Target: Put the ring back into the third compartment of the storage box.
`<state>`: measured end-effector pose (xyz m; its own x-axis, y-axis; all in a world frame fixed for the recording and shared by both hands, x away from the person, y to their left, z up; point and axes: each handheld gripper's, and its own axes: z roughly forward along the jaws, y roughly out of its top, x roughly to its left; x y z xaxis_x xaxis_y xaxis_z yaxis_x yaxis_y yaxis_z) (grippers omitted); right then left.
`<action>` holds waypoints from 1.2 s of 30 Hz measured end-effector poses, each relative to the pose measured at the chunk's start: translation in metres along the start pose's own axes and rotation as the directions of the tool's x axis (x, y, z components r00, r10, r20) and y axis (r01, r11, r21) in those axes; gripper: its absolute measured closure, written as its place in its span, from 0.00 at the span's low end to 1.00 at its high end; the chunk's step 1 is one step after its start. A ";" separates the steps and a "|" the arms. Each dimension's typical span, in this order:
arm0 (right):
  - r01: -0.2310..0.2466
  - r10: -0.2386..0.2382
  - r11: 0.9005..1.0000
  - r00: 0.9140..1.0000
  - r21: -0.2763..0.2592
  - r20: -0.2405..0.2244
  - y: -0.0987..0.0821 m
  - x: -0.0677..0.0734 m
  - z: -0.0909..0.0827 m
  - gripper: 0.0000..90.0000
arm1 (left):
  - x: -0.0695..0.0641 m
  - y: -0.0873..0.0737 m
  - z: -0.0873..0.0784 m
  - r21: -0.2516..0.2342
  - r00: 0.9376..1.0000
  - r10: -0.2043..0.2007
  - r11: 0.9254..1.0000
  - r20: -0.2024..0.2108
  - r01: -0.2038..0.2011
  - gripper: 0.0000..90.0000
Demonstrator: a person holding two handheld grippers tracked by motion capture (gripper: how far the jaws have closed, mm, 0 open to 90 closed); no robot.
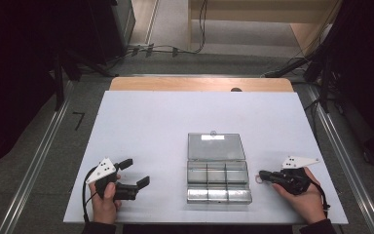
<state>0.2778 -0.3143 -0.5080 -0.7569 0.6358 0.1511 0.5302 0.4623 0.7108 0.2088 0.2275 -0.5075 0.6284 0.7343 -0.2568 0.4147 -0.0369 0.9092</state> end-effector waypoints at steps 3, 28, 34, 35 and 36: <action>0.002 -0.002 1.000 1.000 -0.006 0.000 0.001 0.000 -0.001 0.97 | 0.000 0.000 0.000 -0.001 1.000 0.000 1.000 0.001 0.000 0.01; -0.008 0.009 0.996 1.000 -0.085 0.011 0.014 0.006 -0.017 0.97 | -0.001 0.000 0.001 0.003 1.000 0.004 1.000 -0.002 -0.004 0.01; -0.011 0.012 0.994 1.000 -0.105 0.011 0.018 0.006 -0.020 0.97 | -0.001 0.000 0.001 0.004 1.000 0.006 1.000 -0.002 -0.006 0.01; -0.011 0.012 0.994 1.000 -0.105 0.011 0.018 0.007 -0.021 0.97 | -0.001 0.000 0.001 0.004 1.000 0.006 1.000 -0.002 -0.006 0.01; -0.007 0.009 0.994 1.000 -0.111 0.015 0.019 0.007 -0.021 0.97 | -0.001 0.000 0.001 0.003 1.000 0.005 1.000 -0.002 -0.005 0.01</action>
<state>0.2746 -0.3142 -0.4788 -0.7461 0.6494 0.1470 0.4900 0.3861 0.7816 0.2090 0.2257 -0.5077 0.6293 0.7352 -0.2521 0.4137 -0.0423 0.9094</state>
